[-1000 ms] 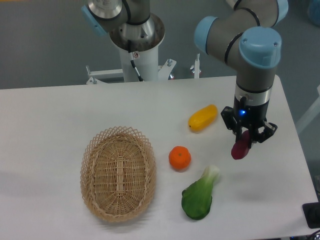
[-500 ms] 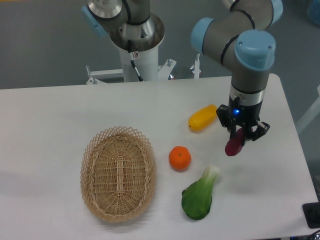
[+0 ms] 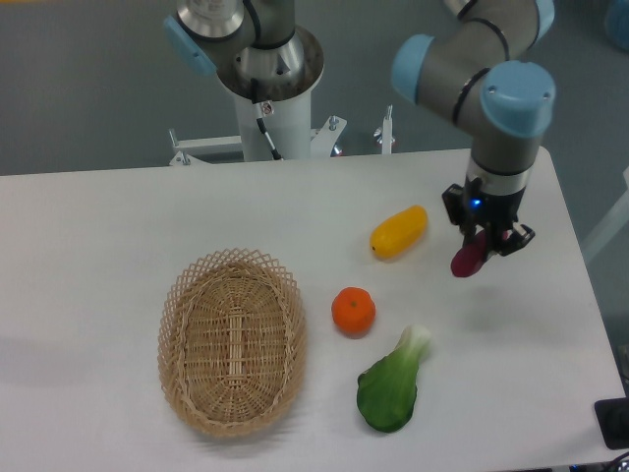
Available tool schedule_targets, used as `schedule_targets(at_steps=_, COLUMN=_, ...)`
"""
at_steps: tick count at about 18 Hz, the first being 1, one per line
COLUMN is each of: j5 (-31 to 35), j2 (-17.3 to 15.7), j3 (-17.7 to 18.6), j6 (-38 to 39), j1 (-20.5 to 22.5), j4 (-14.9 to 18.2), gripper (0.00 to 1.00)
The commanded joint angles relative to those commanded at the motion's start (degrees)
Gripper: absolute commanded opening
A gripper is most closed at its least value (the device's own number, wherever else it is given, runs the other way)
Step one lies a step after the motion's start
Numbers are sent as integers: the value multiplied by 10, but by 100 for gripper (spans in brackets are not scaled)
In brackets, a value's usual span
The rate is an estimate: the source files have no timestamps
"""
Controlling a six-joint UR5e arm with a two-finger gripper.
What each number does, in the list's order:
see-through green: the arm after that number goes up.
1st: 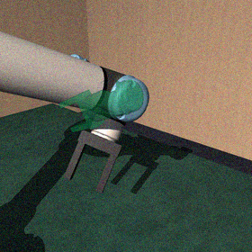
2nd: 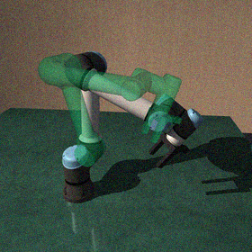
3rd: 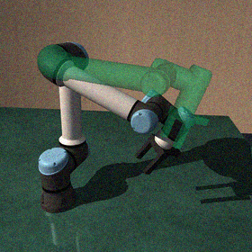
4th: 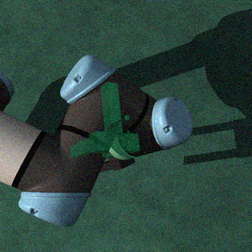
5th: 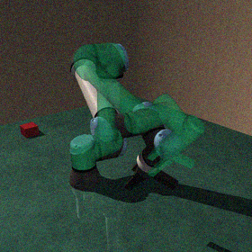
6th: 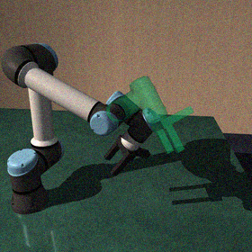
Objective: Place the sweet potato on the table
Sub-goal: 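Lower the held purple sweet potato toward the table with the gripper, then open the gripper to release the sweet potato onto the table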
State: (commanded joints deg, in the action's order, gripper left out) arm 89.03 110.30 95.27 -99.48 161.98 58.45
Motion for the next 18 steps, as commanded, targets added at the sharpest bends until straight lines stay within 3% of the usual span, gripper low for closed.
schedule_targets(at_steps=6, j5=0, j2=46, j3=26, j6=-7, j1=12, j4=-37, gripper=21)
schedule_targets(at_steps=11, j5=0, j2=44, j3=66, j6=2, j1=11, j4=-67, gripper=21)
schedule_targets(at_steps=18, j5=-1, j2=43, j3=76, j6=1, j1=11, j4=-86, gripper=23)
